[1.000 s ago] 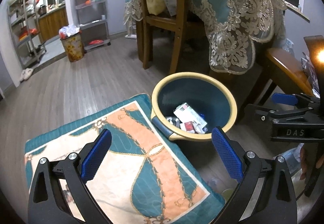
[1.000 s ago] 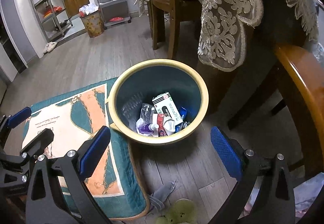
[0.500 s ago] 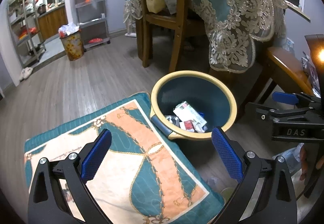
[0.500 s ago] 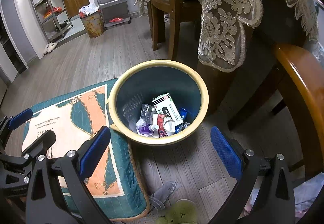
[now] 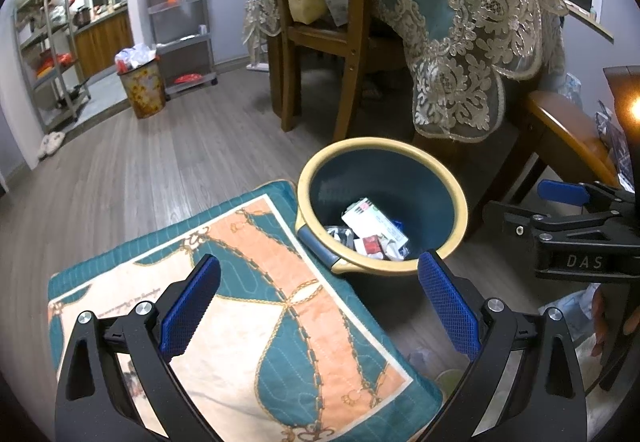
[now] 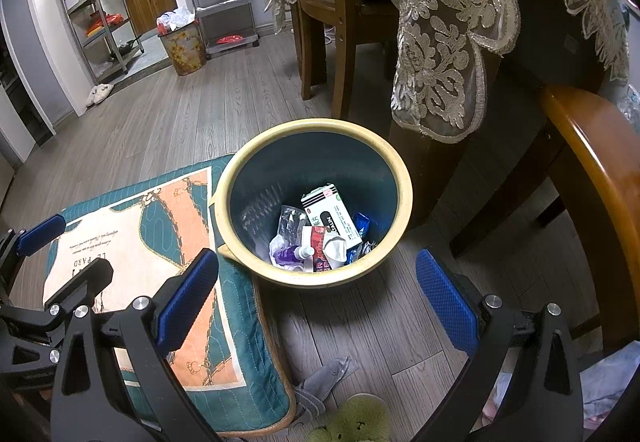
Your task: Collect trash
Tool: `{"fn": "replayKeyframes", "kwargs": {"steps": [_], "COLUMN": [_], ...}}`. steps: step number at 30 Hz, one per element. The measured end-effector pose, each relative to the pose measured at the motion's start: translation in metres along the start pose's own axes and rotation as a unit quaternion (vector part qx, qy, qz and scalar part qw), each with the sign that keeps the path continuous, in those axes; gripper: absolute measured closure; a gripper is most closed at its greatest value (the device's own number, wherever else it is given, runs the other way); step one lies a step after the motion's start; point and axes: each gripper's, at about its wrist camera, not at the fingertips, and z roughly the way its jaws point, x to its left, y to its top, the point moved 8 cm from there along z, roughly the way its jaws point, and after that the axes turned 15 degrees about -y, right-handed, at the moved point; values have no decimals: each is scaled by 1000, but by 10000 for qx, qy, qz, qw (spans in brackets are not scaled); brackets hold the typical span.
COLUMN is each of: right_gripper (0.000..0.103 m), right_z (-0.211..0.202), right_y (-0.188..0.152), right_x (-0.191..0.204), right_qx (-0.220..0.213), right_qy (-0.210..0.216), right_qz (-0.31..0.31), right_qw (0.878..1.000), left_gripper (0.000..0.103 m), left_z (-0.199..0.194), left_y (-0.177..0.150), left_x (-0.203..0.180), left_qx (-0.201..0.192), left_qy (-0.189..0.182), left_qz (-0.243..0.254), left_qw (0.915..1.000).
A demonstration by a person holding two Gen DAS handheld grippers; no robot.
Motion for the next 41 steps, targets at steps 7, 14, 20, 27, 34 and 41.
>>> {"fn": "replayKeyframes", "kwargs": {"steps": [7, 14, 20, 27, 34, 41], "right_gripper": [6, 6, 6, 6, 6, 6], "right_z": [0, 1, 1, 1, 3, 2], "right_y": [0, 0, 0, 0, 0, 4], "right_x": [0, 1, 1, 1, 1, 15], "right_qx": [16, 22, 23, 29, 99, 234], "right_qy": [2, 16, 18, 19, 90, 160], "right_qz": [3, 3, 4, 9, 71, 281], "right_qw": [10000, 10000, 10000, 10000, 9999, 9992], "left_gripper": [5, 5, 5, 5, 5, 5], "left_z": [1, 1, 1, 0, 2, -9], "left_y": [0, -1, -1, 0, 0, -4], "left_x": [-1, -2, -2, -3, -5, 13], "left_qx": [-3, 10, 3, 0, 95, 182], "left_qy": [8, -1, 2, -34, -59, 156], "left_qz": [3, 36, 31, 41, 14, -179], "left_qw": [10000, 10000, 10000, 10000, 9999, 9996]}}
